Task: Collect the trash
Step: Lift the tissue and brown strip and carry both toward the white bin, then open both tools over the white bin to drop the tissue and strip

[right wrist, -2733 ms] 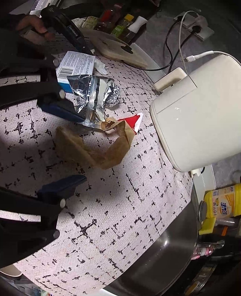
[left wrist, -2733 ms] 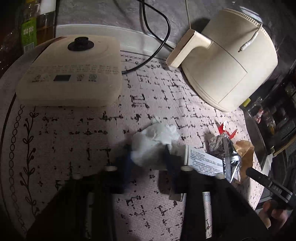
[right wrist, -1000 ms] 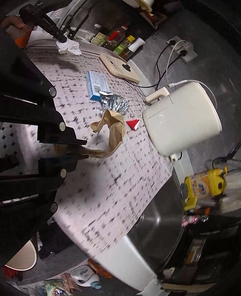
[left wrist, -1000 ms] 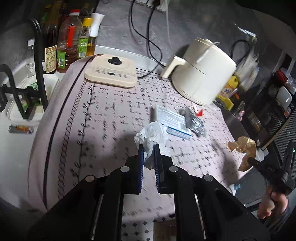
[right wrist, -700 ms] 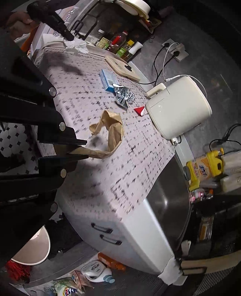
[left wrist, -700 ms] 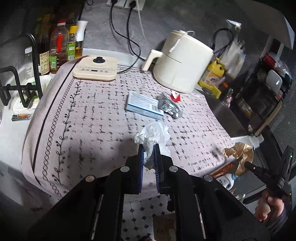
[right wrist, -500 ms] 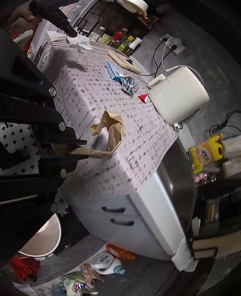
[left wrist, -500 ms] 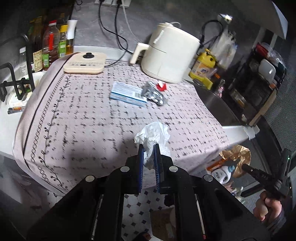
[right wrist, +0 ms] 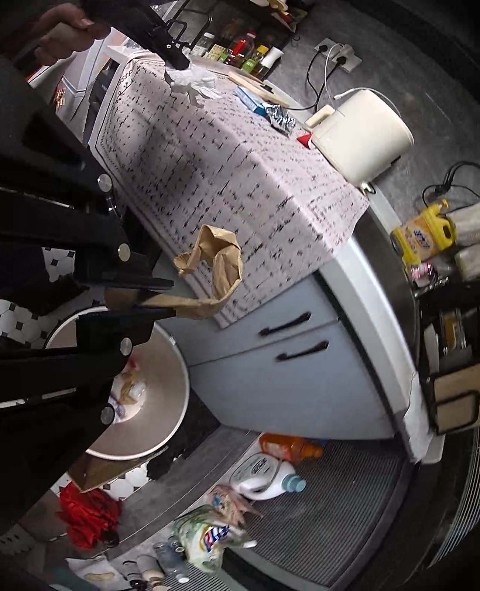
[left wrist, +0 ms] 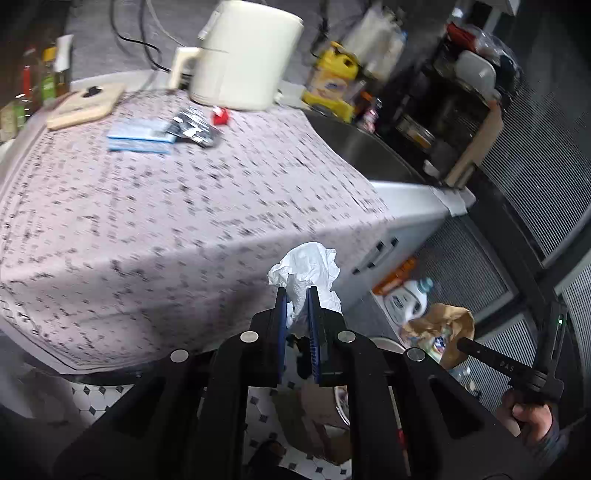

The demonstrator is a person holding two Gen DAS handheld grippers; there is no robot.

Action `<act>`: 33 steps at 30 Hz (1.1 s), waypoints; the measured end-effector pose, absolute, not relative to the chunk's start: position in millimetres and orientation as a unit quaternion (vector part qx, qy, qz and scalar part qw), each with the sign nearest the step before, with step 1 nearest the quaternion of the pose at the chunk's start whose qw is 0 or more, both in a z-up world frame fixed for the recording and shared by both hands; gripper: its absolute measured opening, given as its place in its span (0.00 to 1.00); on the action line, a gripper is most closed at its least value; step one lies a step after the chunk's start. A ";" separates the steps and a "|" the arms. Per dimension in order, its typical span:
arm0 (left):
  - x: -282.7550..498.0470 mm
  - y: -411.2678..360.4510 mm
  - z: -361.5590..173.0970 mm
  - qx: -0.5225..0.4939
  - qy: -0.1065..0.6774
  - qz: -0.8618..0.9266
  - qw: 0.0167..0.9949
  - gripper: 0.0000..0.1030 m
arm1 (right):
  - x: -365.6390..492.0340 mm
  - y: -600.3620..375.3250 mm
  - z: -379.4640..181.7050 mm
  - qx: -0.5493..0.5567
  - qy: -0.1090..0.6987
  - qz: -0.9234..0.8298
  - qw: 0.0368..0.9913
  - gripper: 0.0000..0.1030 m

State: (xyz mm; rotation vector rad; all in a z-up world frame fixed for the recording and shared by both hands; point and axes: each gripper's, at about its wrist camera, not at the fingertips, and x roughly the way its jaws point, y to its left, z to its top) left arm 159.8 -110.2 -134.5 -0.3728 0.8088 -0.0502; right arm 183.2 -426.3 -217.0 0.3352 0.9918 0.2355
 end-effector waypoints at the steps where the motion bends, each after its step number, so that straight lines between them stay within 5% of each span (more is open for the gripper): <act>1: 161.6 -118.9 -138.2 -0.178 0.396 -0.033 0.900 0.11 | 179.9 -430.8 -219.1 0.160 0.475 0.108 0.859 0.10; 12: 178.2 -195.7 -163.2 -0.144 0.441 -0.108 0.879 0.11 | 156.8 -480.4 -255.8 0.189 0.510 0.056 0.837 0.14; 13: 180.1 -200.9 -165.2 -0.143 0.446 -0.114 0.876 0.11 | 155.3 -485.5 -256.6 0.190 0.511 0.052 0.837 0.16; 15: 183.4 -211.5 -168.1 -0.139 0.454 -0.126 0.871 0.11 | 151.5 -495.9 -255.3 0.195 0.504 0.041 0.840 0.45; 16: 185.9 -220.3 -170.2 -0.134 0.458 -0.137 0.868 0.11 | 148.4 -501.5 -252.2 0.196 0.497 0.033 0.845 0.48; 25: 200.5 -297.1 -185.6 -0.097 0.493 -0.229 0.834 0.11 | 126.6 -552.0 -240.0 0.227 0.472 -0.019 0.852 0.50; 27: 202.7 -311.4 -188.8 -0.089 0.500 -0.245 0.826 0.22 | 119.9 -561.6 -237.4 0.232 0.466 -0.031 0.854 0.51; 29: 205.4 -319.4 -189.8 -0.090 0.500 -0.255 0.822 0.55 | 114.0 -569.8 -236.8 0.236 0.462 -0.040 0.854 0.51; 33: 207.7 -324.9 -185.7 -0.089 0.491 -0.261 0.826 0.72 | 106.0 -580.9 -238.8 0.244 0.462 -0.051 0.851 0.52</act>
